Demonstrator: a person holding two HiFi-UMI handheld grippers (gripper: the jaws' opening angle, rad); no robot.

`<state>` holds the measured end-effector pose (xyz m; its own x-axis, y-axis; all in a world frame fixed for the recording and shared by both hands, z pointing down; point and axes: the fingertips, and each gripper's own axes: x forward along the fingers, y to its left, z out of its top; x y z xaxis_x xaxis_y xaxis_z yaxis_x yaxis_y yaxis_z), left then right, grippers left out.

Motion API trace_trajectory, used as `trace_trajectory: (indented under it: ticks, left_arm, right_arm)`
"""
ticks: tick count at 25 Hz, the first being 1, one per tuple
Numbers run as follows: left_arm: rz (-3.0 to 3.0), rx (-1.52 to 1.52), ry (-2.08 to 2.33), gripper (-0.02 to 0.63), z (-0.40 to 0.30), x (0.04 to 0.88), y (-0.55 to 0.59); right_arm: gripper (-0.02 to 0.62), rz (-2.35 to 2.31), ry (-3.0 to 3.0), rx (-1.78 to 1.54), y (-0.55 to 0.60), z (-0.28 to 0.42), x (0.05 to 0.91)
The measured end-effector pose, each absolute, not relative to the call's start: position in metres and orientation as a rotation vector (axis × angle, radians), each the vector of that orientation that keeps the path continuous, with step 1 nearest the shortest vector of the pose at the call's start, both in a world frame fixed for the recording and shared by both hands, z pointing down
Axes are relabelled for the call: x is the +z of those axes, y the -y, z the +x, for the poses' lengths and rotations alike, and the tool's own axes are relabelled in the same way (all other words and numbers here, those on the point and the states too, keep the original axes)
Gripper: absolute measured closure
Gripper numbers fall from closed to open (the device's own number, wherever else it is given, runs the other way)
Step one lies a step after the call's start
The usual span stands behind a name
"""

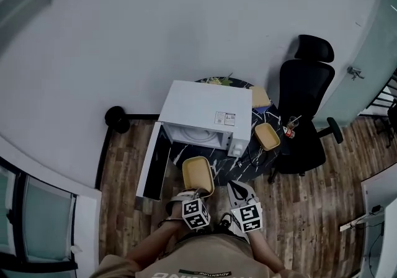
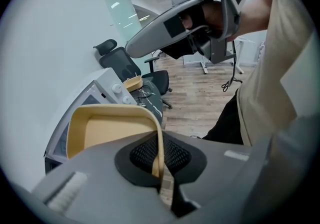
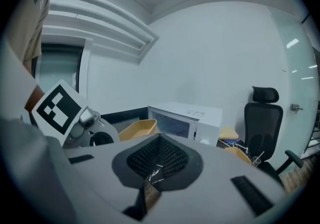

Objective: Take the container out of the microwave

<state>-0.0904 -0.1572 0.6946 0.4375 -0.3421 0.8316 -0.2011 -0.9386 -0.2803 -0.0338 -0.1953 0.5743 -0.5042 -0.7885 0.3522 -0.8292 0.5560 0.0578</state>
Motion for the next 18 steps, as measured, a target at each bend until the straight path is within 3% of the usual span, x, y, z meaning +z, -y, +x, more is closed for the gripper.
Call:
trace_trajectory:
  ticks: [18]
  left_arm:
    - [-2.543,-1.57,-0.547,0.597,-0.064,0.691,0.163]
  right_arm:
    - [0.588,1.257,2.552,0.205,0.207,-0.018,0.571]
